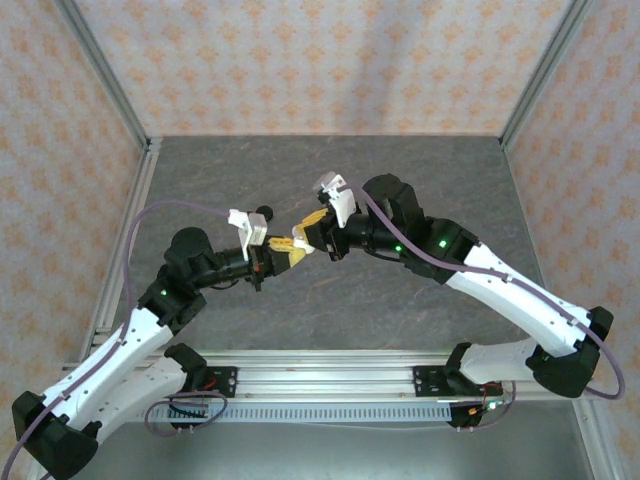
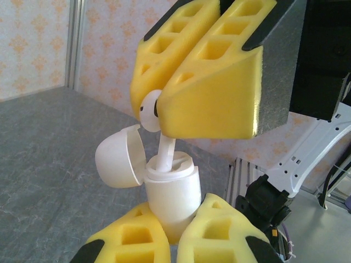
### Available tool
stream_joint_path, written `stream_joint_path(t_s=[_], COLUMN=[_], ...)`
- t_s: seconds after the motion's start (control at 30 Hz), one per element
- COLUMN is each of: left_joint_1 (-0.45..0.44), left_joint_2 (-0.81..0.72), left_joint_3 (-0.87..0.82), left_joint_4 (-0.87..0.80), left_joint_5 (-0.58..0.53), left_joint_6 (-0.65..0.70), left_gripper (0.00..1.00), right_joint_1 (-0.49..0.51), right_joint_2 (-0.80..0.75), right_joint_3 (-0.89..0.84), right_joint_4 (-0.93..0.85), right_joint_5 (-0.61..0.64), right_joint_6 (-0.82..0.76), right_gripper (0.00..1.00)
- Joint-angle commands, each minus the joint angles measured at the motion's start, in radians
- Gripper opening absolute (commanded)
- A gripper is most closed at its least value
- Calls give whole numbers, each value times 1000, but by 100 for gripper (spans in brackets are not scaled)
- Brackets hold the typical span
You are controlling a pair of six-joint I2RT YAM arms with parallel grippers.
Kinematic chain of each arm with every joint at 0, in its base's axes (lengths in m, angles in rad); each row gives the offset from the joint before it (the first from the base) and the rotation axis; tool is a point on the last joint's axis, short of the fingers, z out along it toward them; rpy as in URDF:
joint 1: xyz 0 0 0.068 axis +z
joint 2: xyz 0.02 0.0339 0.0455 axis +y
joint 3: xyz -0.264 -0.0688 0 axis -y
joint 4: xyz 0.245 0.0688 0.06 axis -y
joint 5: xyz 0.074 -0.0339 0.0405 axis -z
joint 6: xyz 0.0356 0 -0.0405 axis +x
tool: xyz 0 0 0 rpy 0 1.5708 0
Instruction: Insert the wireless bluetooth earbuds into the charging case
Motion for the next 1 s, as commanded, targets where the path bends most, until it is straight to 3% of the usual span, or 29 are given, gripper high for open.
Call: stream_joint_path(t_s=[0.0,0.73,0.8,0.97], left_joint_1=[-6,-12,-12,-13], left_joint_2=[-8,1,4,11], left_joint_3=[43,57,58,58], left_joint_4=[28,15,16,16], left_joint_5=[9,10,11,11], left_joint_6=[26,44,45,50], left_gripper=[0,0,0,0], right_joint_1=[6,6,5,5], right_joint_2=[-9,86,94,102], right_joint_3=[40,140,146,168], right_joint_4=[-67,-197,-202,-207], right_joint_5=[6,-55,-55,-31], right_joint_6=[-18,-23,-17,20], right_gripper=[16,16,18,36])
